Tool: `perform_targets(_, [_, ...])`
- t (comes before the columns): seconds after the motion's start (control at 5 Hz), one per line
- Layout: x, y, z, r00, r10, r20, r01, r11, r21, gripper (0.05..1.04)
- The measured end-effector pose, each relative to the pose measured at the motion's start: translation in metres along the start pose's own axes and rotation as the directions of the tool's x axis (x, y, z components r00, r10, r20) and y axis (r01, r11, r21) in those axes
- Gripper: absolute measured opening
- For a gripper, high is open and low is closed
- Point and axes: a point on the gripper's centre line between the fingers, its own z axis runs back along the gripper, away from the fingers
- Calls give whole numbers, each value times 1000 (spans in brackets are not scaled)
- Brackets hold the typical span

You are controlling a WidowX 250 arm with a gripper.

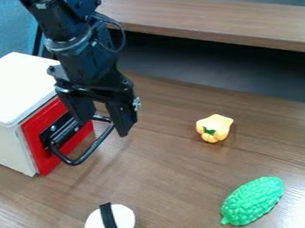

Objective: Open the drawer

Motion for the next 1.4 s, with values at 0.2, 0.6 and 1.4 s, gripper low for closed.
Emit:
perform_targets(0.2, [-2, 0, -6, 1000, 6, -23, -6, 1000, -3, 999])
perform_targets(0.6, [2, -11, -59, 991, 10, -134, -9, 1000, 12, 999])
perform_targets(1.4, [17, 28, -58, 979, 100, -176, -86, 993, 85, 999])
